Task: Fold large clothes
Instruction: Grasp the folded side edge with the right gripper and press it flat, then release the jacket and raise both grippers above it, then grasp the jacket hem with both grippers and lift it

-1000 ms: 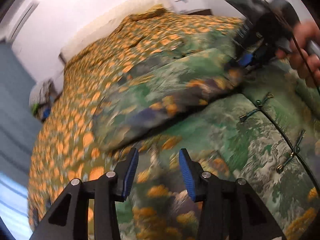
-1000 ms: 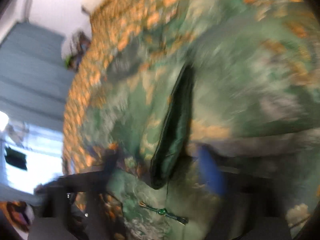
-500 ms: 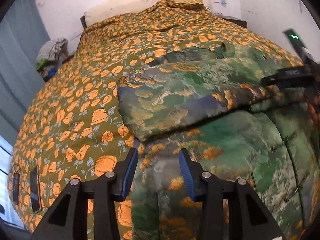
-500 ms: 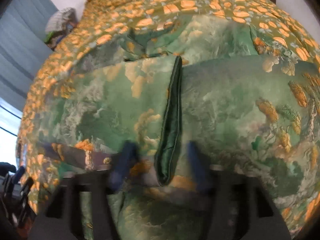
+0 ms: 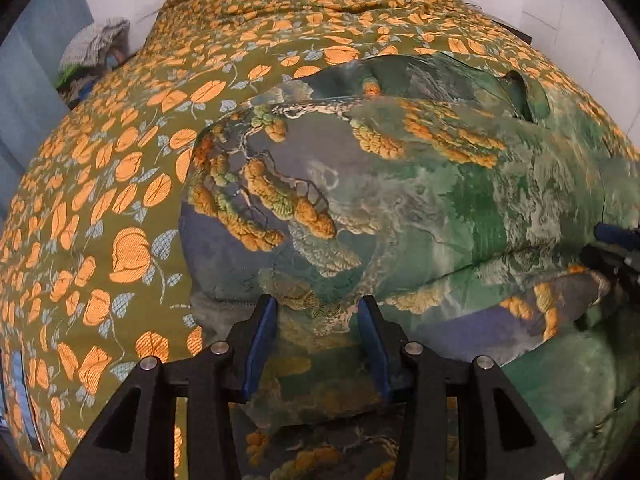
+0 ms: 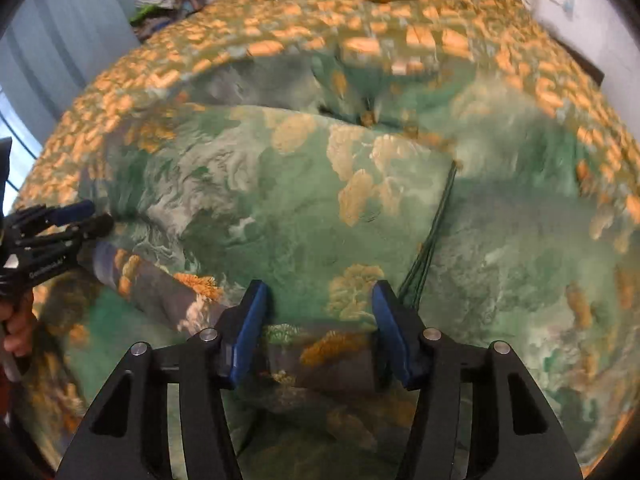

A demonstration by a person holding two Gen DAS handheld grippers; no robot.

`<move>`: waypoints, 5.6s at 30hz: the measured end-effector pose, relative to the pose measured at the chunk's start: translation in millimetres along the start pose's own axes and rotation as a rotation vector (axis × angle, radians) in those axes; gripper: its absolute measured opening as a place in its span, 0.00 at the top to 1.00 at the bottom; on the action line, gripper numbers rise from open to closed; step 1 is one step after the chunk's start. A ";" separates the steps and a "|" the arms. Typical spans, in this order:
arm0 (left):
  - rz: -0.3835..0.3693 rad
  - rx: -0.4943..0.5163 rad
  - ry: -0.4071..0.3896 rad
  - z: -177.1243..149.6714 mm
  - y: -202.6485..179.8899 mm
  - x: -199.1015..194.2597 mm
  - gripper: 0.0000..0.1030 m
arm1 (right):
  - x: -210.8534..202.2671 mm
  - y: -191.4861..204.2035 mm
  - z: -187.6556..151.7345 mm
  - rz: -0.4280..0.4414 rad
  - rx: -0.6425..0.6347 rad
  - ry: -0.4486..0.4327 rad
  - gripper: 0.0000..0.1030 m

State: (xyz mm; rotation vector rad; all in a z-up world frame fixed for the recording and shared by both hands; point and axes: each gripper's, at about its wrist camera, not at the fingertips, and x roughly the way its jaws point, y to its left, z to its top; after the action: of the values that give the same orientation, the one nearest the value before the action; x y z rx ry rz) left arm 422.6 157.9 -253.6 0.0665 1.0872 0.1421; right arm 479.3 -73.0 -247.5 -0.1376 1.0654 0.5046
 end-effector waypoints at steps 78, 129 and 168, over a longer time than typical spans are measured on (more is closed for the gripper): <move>-0.075 -0.058 -0.535 -124.3 -39.1 -278.7 0.00 | -281.2 58.2 -136.1 -0.570 0.121 -0.390 0.00; -0.030 -0.142 -0.097 -161.9 49.9 -195.8 0.00 | -277.0 -14.7 -166.2 -0.212 0.178 -0.359 0.00; -0.565 -0.229 0.179 -221.4 99.0 -284.1 0.88 | -297.1 -106.6 -276.8 0.378 0.626 -0.013 0.90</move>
State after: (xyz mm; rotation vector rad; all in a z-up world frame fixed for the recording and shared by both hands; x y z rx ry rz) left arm 88.5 210.3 -94.9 -0.4641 1.2224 -0.2416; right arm 192.6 -360.3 -140.1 0.6277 1.1962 0.4841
